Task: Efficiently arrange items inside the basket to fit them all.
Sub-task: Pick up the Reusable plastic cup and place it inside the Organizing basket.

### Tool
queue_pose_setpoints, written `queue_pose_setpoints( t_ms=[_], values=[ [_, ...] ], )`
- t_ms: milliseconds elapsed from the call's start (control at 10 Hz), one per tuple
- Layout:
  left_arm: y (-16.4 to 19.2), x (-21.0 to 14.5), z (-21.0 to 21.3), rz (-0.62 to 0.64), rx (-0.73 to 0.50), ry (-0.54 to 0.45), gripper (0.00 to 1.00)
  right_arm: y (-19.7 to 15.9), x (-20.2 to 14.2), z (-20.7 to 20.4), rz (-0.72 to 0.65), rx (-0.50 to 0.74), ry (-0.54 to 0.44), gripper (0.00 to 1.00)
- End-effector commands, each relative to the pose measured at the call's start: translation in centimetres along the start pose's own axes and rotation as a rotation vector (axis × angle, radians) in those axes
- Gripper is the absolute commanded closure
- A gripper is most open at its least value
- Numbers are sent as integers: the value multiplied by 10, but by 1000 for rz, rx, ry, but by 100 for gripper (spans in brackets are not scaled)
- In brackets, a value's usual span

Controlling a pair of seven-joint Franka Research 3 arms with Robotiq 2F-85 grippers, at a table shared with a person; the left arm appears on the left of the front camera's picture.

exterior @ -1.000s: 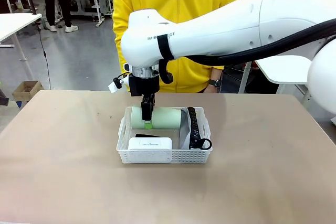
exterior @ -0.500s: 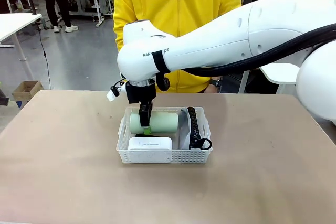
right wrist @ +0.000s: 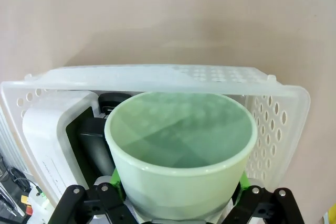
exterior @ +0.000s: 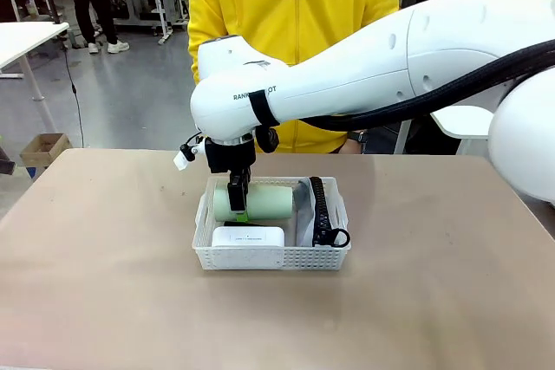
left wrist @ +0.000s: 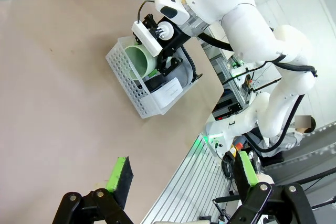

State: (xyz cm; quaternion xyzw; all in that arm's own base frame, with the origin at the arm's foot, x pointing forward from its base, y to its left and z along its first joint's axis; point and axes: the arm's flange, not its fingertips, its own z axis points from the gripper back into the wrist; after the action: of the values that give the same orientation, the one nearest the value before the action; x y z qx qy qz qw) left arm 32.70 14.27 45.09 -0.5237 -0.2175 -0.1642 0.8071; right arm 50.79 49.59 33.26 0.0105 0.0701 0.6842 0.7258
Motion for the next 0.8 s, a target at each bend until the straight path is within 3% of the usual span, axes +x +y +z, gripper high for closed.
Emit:
queue_pose_setpoints(
  t_ms=[0, 700],
  values=[
    [-1, 1, -1, -18, -13, -24, 0, 3, -3, -5, -14, -39, 15, 0],
    [-1, 1, -1, -18, -13, -24, 0, 8, -4, -3, 6, -50, 28, 0]
  ],
)
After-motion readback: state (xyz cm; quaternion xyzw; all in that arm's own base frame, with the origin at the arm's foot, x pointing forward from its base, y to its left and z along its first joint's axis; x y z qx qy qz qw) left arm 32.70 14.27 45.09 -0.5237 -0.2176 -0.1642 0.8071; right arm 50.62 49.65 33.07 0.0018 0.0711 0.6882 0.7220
